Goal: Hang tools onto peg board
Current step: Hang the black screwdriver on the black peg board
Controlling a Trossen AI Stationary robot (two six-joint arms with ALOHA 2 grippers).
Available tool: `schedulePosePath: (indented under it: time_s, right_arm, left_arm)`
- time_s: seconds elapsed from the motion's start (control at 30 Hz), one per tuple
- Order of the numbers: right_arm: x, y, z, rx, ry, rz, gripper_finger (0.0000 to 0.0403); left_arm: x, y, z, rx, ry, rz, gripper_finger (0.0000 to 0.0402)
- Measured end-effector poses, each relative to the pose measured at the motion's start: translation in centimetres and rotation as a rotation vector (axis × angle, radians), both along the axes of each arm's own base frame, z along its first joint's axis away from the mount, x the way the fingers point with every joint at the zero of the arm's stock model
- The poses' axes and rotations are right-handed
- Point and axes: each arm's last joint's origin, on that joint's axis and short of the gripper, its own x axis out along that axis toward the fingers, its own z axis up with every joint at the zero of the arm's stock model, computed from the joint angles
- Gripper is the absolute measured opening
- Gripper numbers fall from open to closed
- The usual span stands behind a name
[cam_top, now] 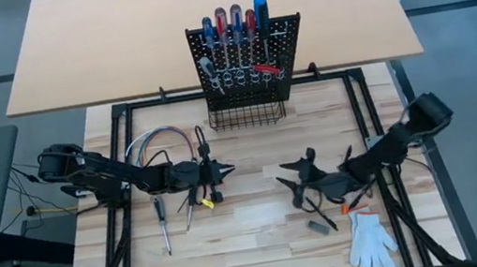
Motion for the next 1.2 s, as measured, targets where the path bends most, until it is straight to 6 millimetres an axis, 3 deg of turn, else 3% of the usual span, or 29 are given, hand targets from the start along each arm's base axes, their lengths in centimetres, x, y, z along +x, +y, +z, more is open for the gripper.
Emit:
schedulePosePath:
  time_s: [0.27,0.53,0.63,0.77,0.9,1.07,1.2]
  right_arm:
    - [1.9,-0.8,-0.7,0.023,0.044,0.044,0.0200]
    - [1.9,-0.8,-0.8,0.024,0.062,0.058,0.0199]
    - [1.9,-0.8,-0.9,0.021,0.075,0.060,0.0199]
    - [1.9,-0.8,-1.0,0.019,0.083,0.060,0.0199]
    - [1.9,-0.8,-1.0,0.019,0.083,0.060,0.0199]
    - [1.9,-0.8,-1.0,0.020,0.083,0.060,0.0199]
    - [1.9,-0.8,-1.0,0.020,0.081,0.060,0.0199]
  left_arm:
    - [-0.1,0.0,-0.2,-0.084,-0.006,0.030,0.0022]
    - [-0.1,0.6,-0.4,-0.115,0.004,0.080,0.0022]
    - [-0.8,1.0,-0.7,-0.039,0.121,0.191,0.0031]
    - [-1.8,1.6,0.9,0.050,0.276,0.385,0.0066]
    - [-2.9,1.7,2.7,-0.025,0.346,0.434,0.0120]
    - [-5.6,1.5,2.7,-0.166,0.518,0.428,0.0188]
    - [-7.0,1.3,2.1,-0.346,0.561,0.495,0.0218]
